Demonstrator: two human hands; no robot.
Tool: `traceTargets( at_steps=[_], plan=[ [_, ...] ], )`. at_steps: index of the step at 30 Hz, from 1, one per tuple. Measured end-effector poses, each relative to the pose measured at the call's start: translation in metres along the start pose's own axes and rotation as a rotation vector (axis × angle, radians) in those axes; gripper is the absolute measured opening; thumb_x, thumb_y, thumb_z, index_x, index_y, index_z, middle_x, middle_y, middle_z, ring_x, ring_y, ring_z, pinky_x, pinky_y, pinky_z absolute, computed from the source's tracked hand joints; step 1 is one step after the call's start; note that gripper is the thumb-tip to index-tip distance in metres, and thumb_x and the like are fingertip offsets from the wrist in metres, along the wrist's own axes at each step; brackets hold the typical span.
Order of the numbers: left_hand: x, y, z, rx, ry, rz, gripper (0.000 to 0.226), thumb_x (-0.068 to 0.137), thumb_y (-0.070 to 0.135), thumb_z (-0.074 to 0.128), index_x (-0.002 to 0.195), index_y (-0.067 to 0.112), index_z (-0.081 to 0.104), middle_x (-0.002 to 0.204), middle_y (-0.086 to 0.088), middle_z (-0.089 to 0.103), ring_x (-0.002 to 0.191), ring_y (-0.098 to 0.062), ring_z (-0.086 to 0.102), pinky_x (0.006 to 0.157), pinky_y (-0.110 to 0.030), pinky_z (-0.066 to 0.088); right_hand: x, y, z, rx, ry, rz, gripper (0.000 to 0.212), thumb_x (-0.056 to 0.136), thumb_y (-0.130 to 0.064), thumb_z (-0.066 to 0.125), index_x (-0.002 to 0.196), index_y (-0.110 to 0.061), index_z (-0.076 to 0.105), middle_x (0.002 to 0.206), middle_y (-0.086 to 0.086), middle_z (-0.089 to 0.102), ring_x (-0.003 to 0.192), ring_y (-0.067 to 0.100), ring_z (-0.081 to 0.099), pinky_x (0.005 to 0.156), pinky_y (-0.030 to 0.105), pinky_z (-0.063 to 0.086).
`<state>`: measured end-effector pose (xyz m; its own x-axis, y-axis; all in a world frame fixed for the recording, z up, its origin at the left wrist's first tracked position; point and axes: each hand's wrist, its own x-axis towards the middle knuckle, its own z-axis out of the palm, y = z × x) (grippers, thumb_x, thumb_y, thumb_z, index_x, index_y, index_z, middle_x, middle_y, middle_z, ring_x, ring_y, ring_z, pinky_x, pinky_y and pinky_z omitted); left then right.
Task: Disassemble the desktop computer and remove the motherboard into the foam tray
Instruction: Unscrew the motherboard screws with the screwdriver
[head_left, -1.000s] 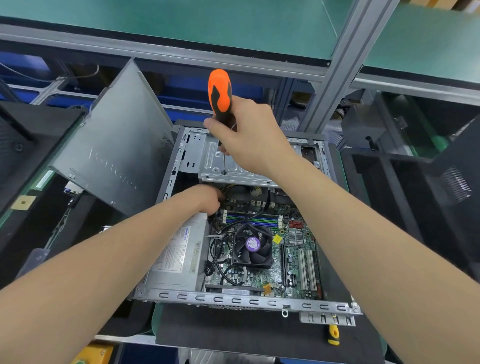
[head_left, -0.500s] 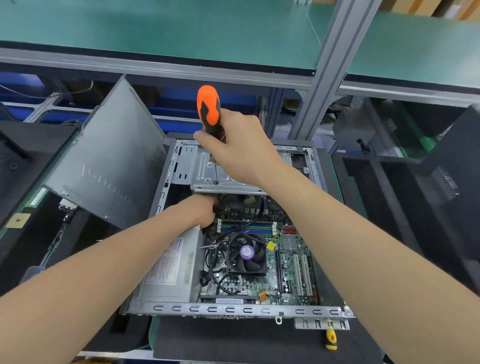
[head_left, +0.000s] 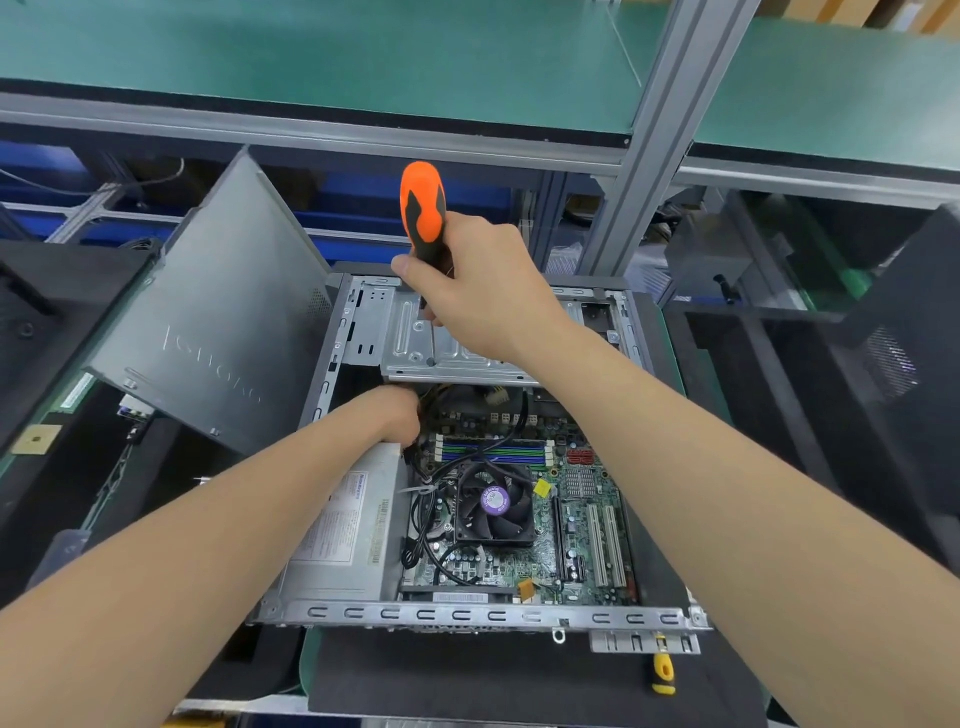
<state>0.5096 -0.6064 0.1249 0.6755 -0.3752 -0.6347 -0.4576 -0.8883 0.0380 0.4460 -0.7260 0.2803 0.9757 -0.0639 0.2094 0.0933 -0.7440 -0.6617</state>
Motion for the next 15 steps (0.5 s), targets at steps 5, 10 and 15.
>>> traceTargets(
  at_steps=[5,10,15],
  plan=[
    [0.000,-0.002,-0.001,-0.065,-0.001,-0.007,0.043,0.098,0.008,0.054,0.141,0.008,0.059,0.138,-0.013,0.062,0.121,-0.028,0.062,0.101,-0.035,0.054,0.001,-0.003,0.002,-0.013,-0.016,-0.002,0.025,0.102,-0.033,0.061,0.097,-0.009,0.060,0.085,0.009,0.070,0.078,0.027,0.071,0.078,0.045,0.059],
    [-0.002,-0.001,0.000,-0.076,0.028,0.003,0.041,0.101,0.016,0.055,0.141,0.009,0.059,0.138,-0.012,0.062,0.122,-0.027,0.062,0.102,-0.034,0.053,0.008,-0.007,-0.003,-0.020,0.029,0.009,0.029,0.102,-0.034,0.061,0.097,-0.006,0.061,0.083,0.011,0.069,0.076,0.030,0.072,0.075,0.045,0.059],
    [-0.004,0.000,0.000,-0.076,0.055,0.013,0.041,0.102,0.020,0.056,0.141,0.009,0.058,0.137,-0.012,0.063,0.122,-0.027,0.061,0.100,-0.032,0.052,0.016,-0.009,-0.012,-0.043,0.060,0.022,0.033,0.102,-0.034,0.060,0.097,-0.002,0.060,0.080,0.014,0.071,0.075,0.029,0.073,0.073,0.043,0.059]
  ],
)
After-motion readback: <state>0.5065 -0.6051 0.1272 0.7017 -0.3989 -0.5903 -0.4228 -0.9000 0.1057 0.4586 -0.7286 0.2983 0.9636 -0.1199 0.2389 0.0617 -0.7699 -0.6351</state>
